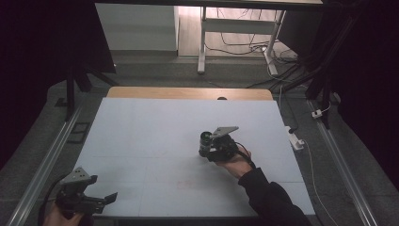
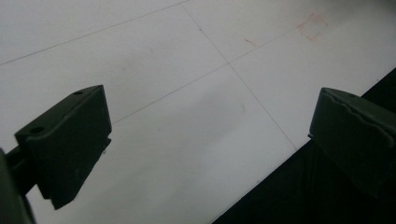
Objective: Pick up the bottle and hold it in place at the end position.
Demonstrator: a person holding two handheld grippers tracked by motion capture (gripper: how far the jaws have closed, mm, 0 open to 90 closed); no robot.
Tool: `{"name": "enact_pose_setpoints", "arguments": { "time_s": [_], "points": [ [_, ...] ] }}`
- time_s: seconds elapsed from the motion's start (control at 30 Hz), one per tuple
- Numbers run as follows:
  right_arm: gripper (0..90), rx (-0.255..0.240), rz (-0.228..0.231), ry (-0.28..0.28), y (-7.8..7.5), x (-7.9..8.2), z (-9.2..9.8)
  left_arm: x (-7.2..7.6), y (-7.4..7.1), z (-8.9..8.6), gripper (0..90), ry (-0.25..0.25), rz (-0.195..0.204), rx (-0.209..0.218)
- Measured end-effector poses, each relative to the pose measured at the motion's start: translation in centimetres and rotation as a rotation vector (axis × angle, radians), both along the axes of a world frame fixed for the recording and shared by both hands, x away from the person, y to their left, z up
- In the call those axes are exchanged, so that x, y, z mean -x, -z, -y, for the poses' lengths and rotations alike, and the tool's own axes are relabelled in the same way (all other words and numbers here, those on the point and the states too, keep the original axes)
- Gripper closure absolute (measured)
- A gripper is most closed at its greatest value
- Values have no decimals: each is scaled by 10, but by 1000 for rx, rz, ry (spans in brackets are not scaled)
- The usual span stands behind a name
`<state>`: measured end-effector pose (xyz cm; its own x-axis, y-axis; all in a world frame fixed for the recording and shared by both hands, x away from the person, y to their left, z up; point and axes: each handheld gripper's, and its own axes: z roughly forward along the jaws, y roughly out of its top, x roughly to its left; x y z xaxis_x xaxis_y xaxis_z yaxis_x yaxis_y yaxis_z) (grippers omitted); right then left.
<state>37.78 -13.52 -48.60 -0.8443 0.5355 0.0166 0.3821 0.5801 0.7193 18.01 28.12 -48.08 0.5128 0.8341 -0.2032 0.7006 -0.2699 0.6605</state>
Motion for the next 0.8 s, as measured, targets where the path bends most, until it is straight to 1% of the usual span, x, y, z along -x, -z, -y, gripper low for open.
{"name": "enact_pose_setpoints", "arguments": {
  "time_s": [0.2,0.33,0.47,0.5,0.53,0.57,0.7,0.8],
  "points": [
    [530,-8,10,-22,-4,-5,-13,0,0,0,1,0,-1,1],
    [529,-15,10,-45,-5,-11,-22,0,0,-1,1,1,0,3],
    [530,-10,20,-62,-4,-16,-28,0,0,-1,1,2,0,4],
    [529,-11,12,-58,-4,-16,-29,0,0,-1,1,2,0,4],
    [530,-8,20,-65,-3,-18,-31,0,0,-1,1,2,0,3],
    [530,-7,15,-63,-3,-20,-32,0,0,-1,1,1,-2,5],
    [530,-3,19,-62,0,-26,-38,0,0,-1,1,2,-3,7],
    [529,-10,20,-58,3,-32,-42,0,0,-1,1,6,-3,6]
  ]
}}
